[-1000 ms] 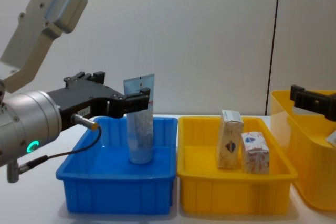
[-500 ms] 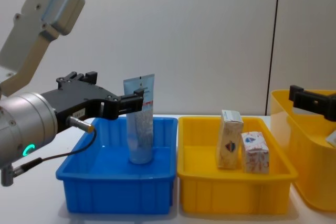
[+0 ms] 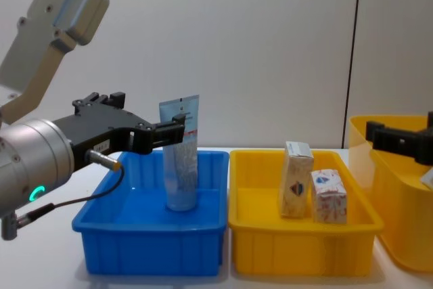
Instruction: Bimanual collaborative sorting of washing and personal care products
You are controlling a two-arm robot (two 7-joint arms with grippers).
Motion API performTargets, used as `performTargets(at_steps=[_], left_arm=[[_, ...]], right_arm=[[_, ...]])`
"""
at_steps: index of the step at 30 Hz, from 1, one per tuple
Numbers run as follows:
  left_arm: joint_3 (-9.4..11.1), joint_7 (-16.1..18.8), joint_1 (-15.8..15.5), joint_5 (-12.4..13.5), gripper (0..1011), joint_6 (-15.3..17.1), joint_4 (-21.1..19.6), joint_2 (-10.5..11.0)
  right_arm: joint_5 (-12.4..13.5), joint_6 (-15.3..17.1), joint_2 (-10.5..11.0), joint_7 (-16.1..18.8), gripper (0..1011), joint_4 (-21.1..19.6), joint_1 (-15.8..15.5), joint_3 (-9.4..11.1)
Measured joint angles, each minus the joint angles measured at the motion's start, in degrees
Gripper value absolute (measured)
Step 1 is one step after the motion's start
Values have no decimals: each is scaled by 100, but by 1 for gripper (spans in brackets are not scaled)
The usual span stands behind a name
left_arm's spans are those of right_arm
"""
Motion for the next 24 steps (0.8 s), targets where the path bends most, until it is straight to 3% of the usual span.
performTargets(at_steps=[7,13,24], left_arm=[[0,0,0,0,1001,0,1,0],[0,-1,0,-1,1001,-2,3,0],[0,-1,0,-1,1001,-5,4,0]], right_arm=[[-100,295,82,25,1003,-74,-12,-57],[-342,494,93,-42,1003,-12,67,-218],[-819,740,-124,-307,1003,333,310,-544]])
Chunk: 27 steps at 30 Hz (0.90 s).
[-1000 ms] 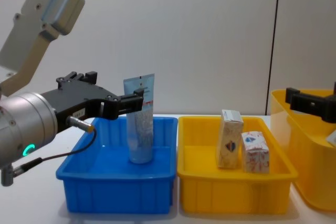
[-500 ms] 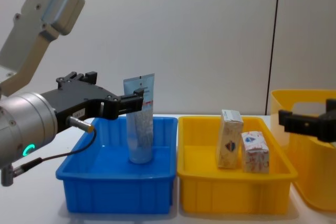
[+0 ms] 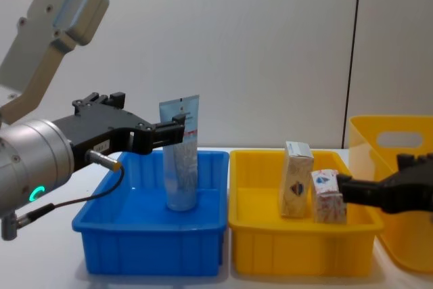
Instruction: Bimanual collaborative sorting of washing and personal care products
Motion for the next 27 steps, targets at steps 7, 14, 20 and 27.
performTargets(at_steps=[7,14,20,27], left_arm=[[0,0,0,0,1001,0,0,0],[0,0,0,0,1001,0,-1,0],[0,0,0,0,1001,0,-1,0],[0,0,0,0,1001,0,-1,0]], right_arm=[[-248,75,-217,-207,1003,288,165,-174],[-456,84,-473,-410,1003,608,340,-313],[-601,62,-693,-573,1003,913,505,-395],[-770,21,-949,-792,1003,1277,700,-450]])
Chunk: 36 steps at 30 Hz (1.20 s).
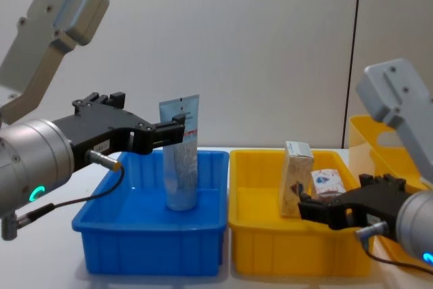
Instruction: Bimanual collaborative sorting of washing and personal care products
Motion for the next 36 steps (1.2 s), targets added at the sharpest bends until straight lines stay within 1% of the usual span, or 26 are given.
performTargets(at_steps=[1,5,11,19,21,22,23,24,26,27,30,31,33,35,36], left_arm=[[0,0,0,0,1001,0,0,0],[0,0,0,0,1001,0,0,0],[0,0,0,0,1001,0,0,0],[0,0,0,0,1001,0,0,0],[0,0,0,0,1001,0,0,0],[0,0,0,0,1001,0,0,0],[0,0,0,0,1001,0,0,0],[0,0,0,0,1001,0,0,0],[0,0,0,0,1001,0,0,0],[0,0,0,0,1001,0,0,0],[0,0,0,0,1001,0,0,0],[0,0,0,0,1001,0,0,0],[0,0,0,0,1001,0,0,0],[0,0,0,0,1001,0,0,0],[0,0,0,0,1001,0,0,0]], right_arm=[[0,0,0,0,1003,0,0,0],[-93,-19,-127,-129,1003,201,101,-16],[-186,-16,-264,-241,1004,430,212,-23],[-269,22,-380,-322,1004,645,305,-28],[-286,29,-403,-337,962,684,323,-30],[-293,31,-409,-341,962,696,329,-30],[-302,35,-421,-348,911,719,338,-30],[-302,35,-421,-348,911,719,338,-30],[-311,40,-437,-358,862,747,352,-31],[-317,41,-446,-366,806,763,357,-31],[-327,45,-456,-375,750,787,368,-30],[-333,45,-464,-378,695,799,372,-30],[-341,49,-471,-383,648,816,379,-30],[-343,53,-478,-386,568,825,384,-31],[-345,54,-480,-388,553,830,385,-30]])
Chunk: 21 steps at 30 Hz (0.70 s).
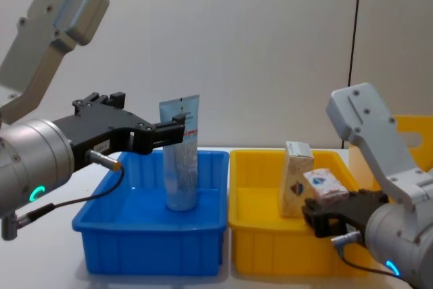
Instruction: Bimanual collaborative sorting of washing and personal care products
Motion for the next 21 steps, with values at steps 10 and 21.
performTargets(at_steps=[10,21], left_arm=[[0,0,0,0,1001,0,0,0],[0,0,0,0,1001,0,0,0]], right_arm=[[-12,-17,-20,-8,368,25,8,12],[14,-520,-79,-46,368,-17,-18,109]])
